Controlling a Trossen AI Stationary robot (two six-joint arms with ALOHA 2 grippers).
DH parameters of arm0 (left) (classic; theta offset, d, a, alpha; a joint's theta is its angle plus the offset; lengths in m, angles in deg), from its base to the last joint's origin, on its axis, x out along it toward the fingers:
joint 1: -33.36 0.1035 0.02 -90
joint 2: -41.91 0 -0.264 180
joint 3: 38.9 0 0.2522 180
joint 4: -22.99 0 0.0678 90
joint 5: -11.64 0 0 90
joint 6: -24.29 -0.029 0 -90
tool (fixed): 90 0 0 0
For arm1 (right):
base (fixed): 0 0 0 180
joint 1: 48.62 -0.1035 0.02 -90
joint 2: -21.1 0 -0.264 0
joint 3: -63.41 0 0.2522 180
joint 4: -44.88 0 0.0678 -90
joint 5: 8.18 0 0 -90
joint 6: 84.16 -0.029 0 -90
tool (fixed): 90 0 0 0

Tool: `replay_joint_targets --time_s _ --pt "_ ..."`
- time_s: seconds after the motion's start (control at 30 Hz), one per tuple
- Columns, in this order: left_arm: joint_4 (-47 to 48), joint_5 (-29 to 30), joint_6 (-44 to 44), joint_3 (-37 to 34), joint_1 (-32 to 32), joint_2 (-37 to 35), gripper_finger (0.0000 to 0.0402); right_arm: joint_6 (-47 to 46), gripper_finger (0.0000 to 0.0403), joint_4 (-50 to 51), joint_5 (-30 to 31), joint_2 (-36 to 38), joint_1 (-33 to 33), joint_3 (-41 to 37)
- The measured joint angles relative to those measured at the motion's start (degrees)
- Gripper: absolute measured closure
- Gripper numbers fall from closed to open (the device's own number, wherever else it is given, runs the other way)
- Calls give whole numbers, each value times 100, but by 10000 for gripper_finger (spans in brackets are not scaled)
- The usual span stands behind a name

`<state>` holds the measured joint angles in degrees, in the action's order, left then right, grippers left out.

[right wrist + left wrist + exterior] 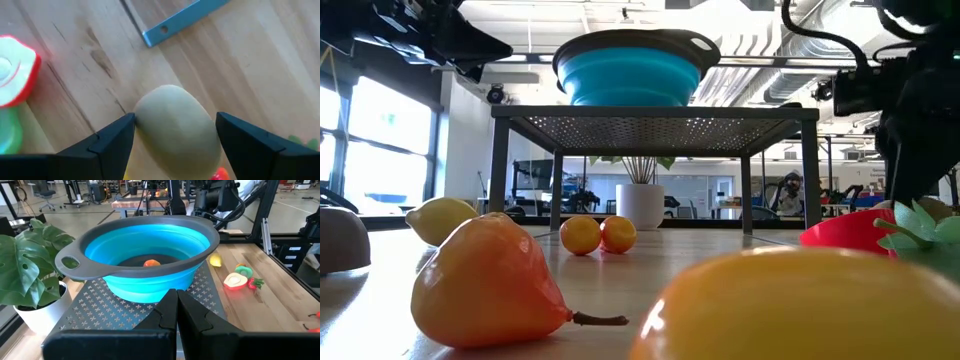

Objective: Pick & Place Fruit
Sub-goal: Put the kiwi into the blue strainer bowl on the shelf

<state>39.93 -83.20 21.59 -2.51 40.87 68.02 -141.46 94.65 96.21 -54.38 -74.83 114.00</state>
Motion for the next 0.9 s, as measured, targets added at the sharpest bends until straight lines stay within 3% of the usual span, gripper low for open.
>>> replay_joint_targets --time_s 0.7,0.9 --pt "0 0 0 0 -1 0 402 -556 133 -264 -1176 -61 -2 -201" --pt "0 0 0 0 -2 2 402 -708 133 -264 -1186 -90 -2 -200"
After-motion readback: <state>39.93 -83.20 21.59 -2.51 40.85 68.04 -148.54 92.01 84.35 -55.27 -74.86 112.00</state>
